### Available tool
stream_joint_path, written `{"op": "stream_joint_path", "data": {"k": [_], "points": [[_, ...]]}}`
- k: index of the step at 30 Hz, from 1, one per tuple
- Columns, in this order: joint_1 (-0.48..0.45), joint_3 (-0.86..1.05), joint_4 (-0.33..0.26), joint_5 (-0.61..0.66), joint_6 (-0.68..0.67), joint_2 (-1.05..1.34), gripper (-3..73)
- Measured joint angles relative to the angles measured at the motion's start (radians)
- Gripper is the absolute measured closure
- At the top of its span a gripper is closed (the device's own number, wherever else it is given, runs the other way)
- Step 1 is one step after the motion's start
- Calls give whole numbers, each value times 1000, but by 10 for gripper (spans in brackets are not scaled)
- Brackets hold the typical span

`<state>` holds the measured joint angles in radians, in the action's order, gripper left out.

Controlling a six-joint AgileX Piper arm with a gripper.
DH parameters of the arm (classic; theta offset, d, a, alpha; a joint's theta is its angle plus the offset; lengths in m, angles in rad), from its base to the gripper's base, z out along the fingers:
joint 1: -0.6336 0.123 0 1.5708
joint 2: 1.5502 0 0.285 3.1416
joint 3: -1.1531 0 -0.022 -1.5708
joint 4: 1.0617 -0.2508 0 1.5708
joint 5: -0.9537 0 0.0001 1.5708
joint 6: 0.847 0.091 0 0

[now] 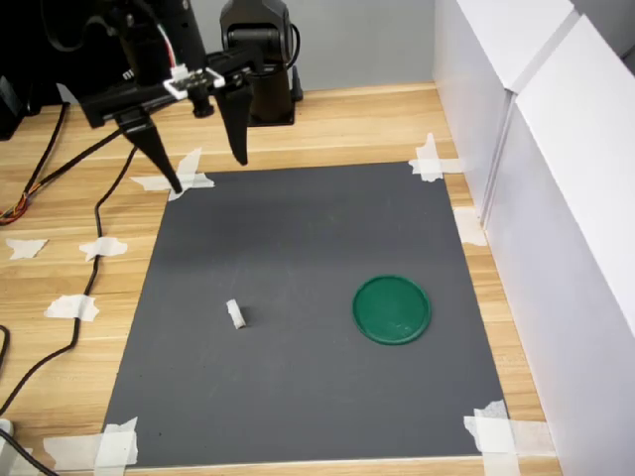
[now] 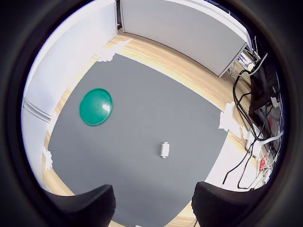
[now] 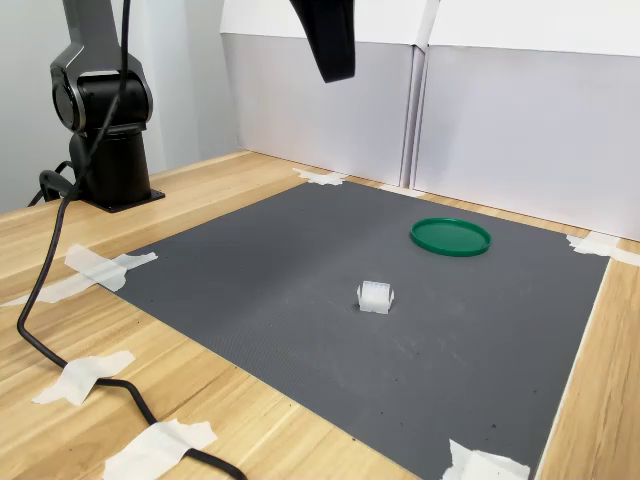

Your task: Grasp a white terminal and put it on the green lid.

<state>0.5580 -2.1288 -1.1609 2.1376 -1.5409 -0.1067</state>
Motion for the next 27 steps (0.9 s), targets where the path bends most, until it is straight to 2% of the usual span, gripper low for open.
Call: {"op": "stream_joint_path", "data": {"k": [10, 21, 27], "points": [[-35, -6, 7, -53, -106, -105, 63], [-35, -6, 17, -78, 12, -198, 65], [-30, -6, 19, -124, 33, -244, 65]]}}
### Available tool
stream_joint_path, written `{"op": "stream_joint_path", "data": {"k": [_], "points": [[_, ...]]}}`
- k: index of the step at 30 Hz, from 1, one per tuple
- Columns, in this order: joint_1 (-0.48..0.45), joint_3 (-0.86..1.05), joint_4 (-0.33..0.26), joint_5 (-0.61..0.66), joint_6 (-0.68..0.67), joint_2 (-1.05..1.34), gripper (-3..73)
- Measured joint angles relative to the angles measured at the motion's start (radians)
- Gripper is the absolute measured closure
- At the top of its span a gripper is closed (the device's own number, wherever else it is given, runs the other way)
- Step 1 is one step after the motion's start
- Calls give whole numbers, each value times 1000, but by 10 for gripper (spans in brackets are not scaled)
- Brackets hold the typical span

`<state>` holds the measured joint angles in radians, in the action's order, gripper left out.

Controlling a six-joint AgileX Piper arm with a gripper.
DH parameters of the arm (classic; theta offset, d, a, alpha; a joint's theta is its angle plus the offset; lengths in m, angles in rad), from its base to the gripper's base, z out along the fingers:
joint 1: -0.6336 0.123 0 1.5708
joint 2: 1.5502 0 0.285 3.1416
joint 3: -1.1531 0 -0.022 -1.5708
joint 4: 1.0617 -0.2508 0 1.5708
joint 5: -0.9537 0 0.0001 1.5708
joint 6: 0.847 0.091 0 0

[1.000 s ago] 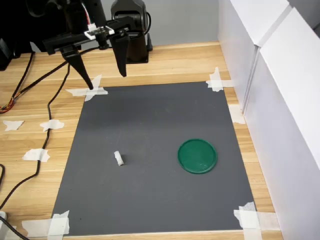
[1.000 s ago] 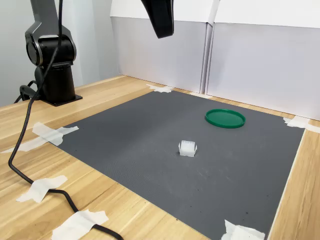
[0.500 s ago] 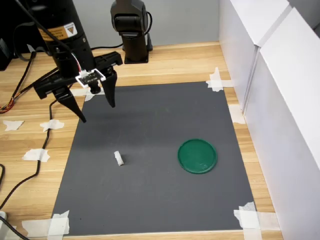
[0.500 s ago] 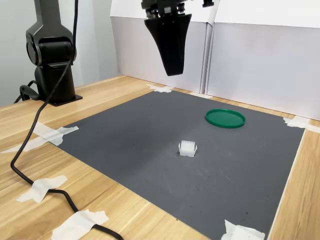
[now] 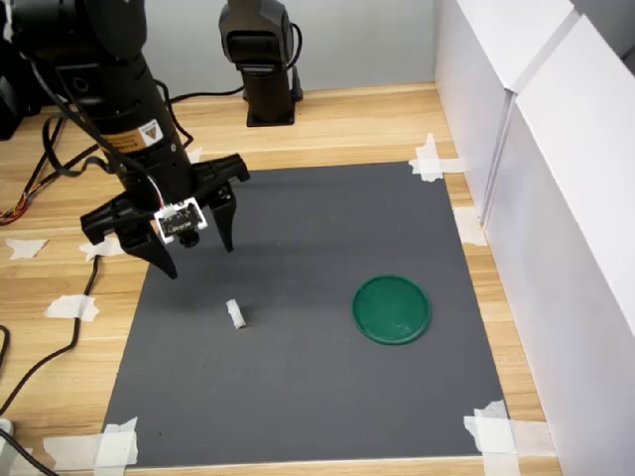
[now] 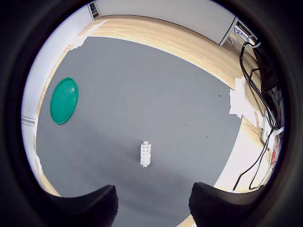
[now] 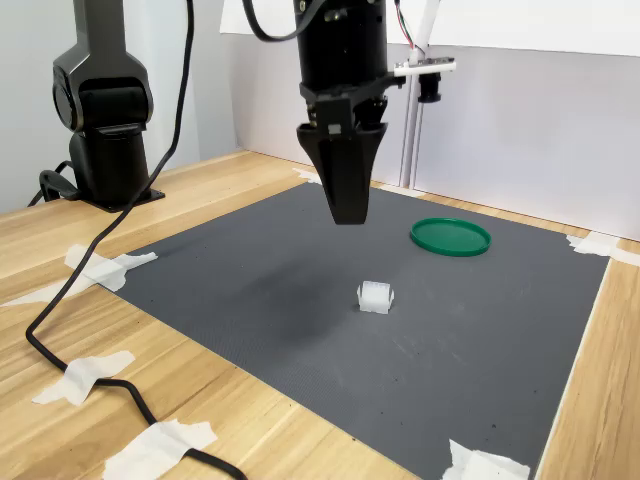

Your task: Grasp a white terminal and put it on the green lid.

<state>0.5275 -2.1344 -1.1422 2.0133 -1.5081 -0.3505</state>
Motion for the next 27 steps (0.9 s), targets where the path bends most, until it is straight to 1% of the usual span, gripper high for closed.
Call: {"op": "stream_joint_path", "data": {"k": [4, 7, 14, 18, 21, 27], "points": [[37, 7, 18, -56, -11, -9, 65], [54, 8, 9, -82, -15, -16, 66], [69, 23, 12, -125, -16, -35, 66], [72, 80, 29, -182, -17, -41, 66], [72, 119, 41, -199, -18, -55, 67], [73, 131, 62, -233, -18, -88, 67]]}}
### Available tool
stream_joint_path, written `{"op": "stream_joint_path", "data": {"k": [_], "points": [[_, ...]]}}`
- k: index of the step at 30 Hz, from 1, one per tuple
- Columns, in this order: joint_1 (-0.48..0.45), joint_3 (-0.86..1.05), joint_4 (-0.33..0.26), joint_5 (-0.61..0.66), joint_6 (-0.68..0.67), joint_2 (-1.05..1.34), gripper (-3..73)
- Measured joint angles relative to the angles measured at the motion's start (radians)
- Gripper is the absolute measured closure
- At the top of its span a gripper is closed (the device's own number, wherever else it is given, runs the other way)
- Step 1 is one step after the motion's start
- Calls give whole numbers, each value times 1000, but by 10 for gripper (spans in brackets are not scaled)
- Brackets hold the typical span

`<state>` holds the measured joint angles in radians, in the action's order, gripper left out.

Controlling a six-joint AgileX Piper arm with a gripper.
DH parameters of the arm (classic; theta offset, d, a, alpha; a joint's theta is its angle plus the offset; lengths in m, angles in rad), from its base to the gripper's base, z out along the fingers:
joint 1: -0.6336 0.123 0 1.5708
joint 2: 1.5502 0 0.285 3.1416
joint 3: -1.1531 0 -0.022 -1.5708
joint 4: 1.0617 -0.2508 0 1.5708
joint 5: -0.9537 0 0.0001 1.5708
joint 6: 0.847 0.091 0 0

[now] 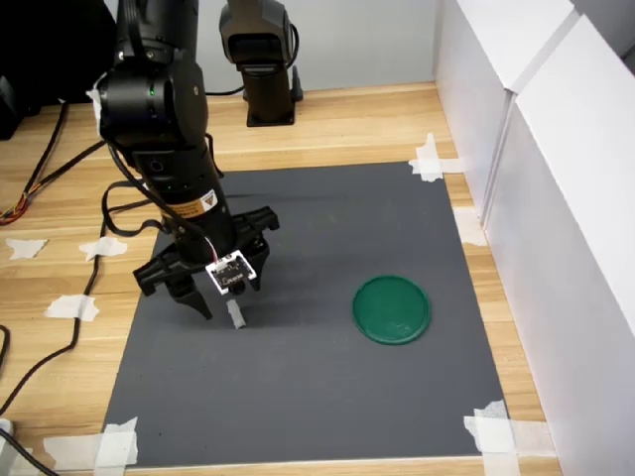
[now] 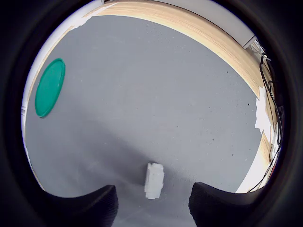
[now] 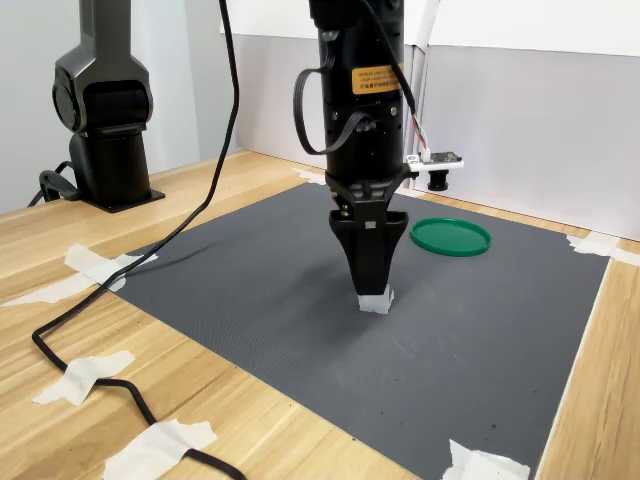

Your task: Grasp a white terminal and put it on the green lid.

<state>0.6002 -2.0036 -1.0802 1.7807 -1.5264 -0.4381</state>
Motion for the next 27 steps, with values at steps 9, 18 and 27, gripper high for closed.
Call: {"op": "stream_joint_path", "data": {"k": [9, 18, 27], "points": [[1, 0, 8, -32, 0, -34, 67], [1, 0, 10, -33, 0, -44, 90], [2, 0, 11, -33, 19, -61, 514]]}}
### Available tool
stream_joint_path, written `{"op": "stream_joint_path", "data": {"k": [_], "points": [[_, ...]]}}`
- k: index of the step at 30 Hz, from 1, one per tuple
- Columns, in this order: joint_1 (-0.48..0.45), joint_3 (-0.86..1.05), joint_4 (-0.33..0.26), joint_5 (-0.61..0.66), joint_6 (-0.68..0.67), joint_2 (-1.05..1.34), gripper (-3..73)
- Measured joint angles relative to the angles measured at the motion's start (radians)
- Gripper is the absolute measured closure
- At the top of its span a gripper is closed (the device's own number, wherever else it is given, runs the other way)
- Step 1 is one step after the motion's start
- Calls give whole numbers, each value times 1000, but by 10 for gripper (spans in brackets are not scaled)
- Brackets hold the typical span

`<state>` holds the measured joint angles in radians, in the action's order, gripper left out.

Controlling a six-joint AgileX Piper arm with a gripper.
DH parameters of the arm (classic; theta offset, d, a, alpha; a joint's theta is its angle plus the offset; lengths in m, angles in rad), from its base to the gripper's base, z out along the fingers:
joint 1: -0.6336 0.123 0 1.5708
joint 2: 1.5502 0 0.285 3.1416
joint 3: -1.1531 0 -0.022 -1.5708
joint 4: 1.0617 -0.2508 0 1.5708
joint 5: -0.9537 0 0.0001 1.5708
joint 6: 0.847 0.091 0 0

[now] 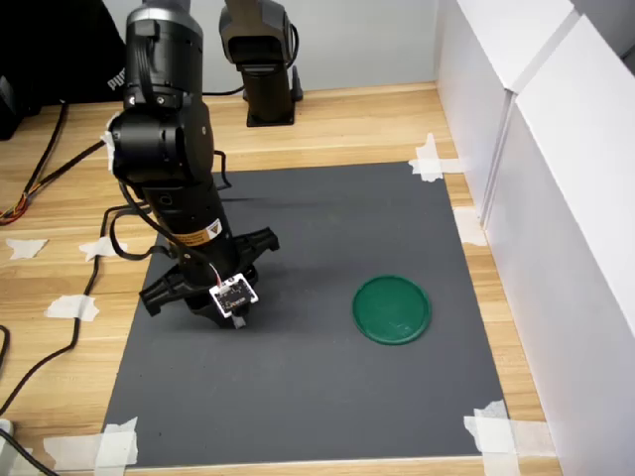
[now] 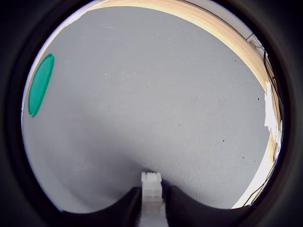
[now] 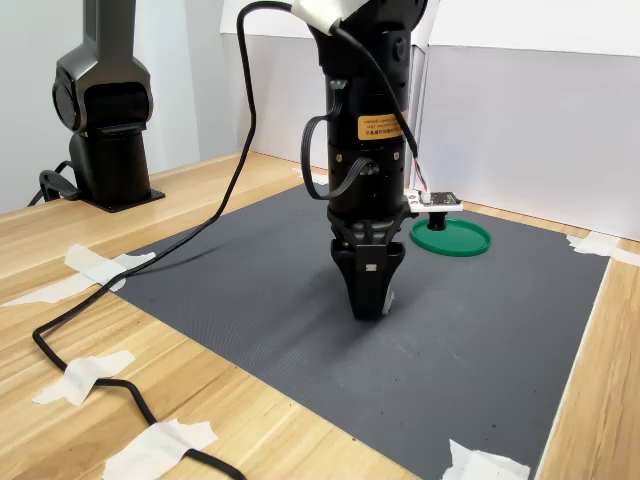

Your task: Grasp a white terminal and put it on the green lid.

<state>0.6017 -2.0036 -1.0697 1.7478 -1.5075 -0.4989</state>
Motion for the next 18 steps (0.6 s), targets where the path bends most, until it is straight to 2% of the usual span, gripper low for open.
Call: {"op": "stream_joint_path", "data": {"k": [2, 13, 18], "points": [[0, 0, 8, 2, 0, 0, 603], [1, 0, 8, 34, 0, 10, 608], [30, 0, 67, 71, -46, 70, 608]]}}
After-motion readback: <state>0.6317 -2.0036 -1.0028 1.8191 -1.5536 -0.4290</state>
